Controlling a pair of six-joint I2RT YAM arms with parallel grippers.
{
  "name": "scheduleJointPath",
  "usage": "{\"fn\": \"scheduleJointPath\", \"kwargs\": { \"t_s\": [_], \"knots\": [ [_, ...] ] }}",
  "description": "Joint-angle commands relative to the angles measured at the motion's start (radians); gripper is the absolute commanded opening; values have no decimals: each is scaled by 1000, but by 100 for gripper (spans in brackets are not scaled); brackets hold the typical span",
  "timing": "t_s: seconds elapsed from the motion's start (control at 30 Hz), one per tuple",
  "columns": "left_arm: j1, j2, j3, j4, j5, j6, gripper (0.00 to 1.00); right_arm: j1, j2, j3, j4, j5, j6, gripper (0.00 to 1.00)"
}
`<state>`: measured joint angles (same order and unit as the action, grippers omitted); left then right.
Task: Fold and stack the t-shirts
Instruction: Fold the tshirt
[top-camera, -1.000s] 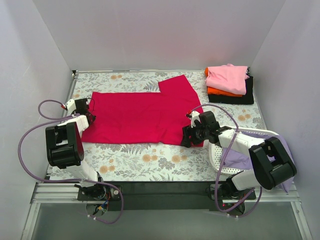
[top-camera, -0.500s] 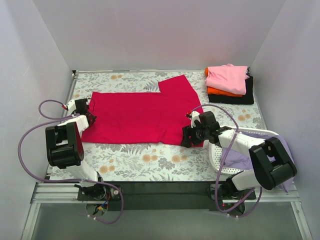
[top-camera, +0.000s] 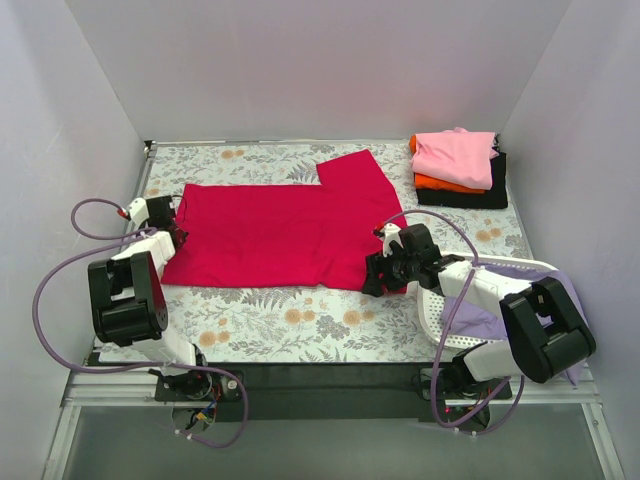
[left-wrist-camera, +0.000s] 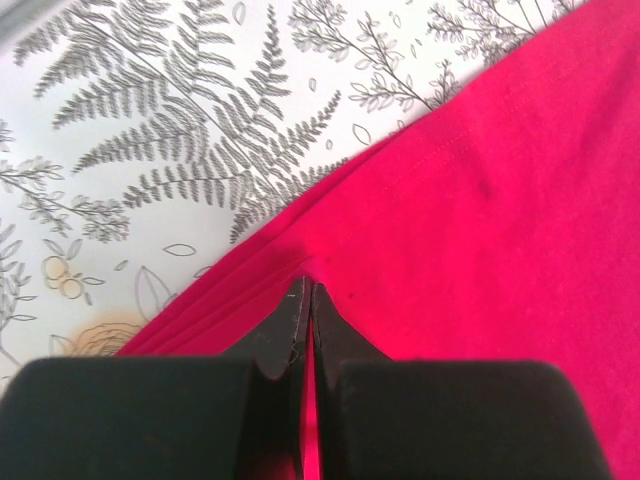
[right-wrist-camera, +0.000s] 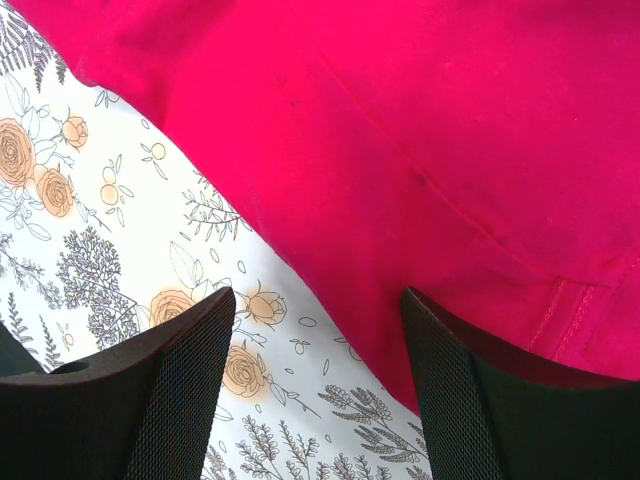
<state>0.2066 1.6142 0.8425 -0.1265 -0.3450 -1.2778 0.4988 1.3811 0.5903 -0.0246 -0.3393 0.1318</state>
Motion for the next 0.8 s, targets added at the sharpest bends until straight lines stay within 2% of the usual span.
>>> {"fn": "scheduleJointPath", "kwargs": {
  "t_s": [0.0, 0.2, 0.53, 0.77],
  "knots": [
    [10, -63, 23, -25, -83, 17, 0, 4, 7, -3, 15, 3, 6, 61],
    [16, -51, 40, -25, -88, 26, 0, 4, 12, -4, 41, 6, 8, 61],
    [14, -28, 112, -16, -12, 61, 0, 4, 53, 0, 43, 19, 8, 61],
    [16, 70, 176, -77, -20, 78, 0, 4, 62, 5, 41, 20, 8, 61]
  ]
}}
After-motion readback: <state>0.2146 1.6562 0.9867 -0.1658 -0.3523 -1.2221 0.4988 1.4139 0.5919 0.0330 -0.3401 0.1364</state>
